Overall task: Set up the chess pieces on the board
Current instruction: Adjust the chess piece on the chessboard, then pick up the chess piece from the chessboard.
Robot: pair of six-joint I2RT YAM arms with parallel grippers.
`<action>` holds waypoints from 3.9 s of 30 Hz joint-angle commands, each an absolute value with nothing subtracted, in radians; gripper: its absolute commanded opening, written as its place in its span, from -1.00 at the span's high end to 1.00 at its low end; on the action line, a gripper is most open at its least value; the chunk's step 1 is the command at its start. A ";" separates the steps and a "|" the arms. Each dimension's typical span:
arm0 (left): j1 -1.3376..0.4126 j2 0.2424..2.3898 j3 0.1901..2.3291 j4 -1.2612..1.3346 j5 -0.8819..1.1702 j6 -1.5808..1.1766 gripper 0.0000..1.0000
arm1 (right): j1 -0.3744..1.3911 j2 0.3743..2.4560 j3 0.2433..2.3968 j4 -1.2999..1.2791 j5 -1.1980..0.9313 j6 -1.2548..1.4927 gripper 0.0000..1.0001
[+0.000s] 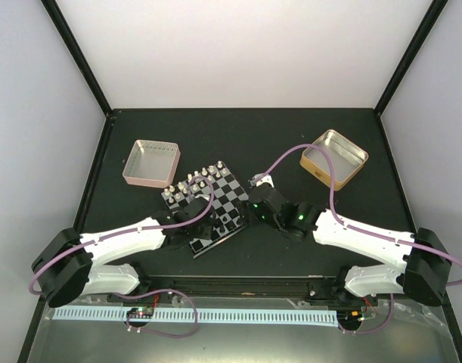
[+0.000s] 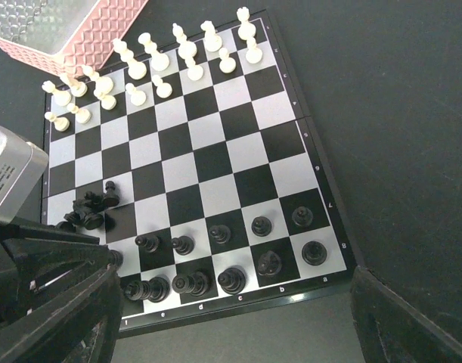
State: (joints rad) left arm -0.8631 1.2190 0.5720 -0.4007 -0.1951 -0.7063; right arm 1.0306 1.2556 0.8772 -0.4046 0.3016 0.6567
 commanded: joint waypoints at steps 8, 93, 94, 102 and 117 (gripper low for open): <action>-0.858 1.185 0.593 -0.403 -0.036 -0.645 0.84 | 1.025 1.246 0.869 -0.394 0.361 0.666 -0.66; -0.869 1.172 0.636 -0.438 0.021 -0.564 0.29 | 1.025 1.224 0.855 -0.381 0.350 0.685 -0.63; -0.869 1.159 0.638 -0.439 0.009 -0.568 0.22 | 1.025 1.215 0.852 -0.376 0.350 0.681 -0.63; -0.857 1.019 0.633 -0.500 -0.252 -0.680 0.06 | 1.024 1.283 0.901 -0.353 0.241 0.630 -0.57; -0.570 0.539 0.462 -0.632 -0.298 -0.741 -0.17 | 1.072 1.717 1.230 -0.374 -0.019 0.499 -0.06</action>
State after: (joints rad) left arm -0.6186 0.6109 0.4850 -0.5591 -0.3176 -0.7242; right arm 1.0447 1.6356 1.1503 -0.3683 0.0460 0.5541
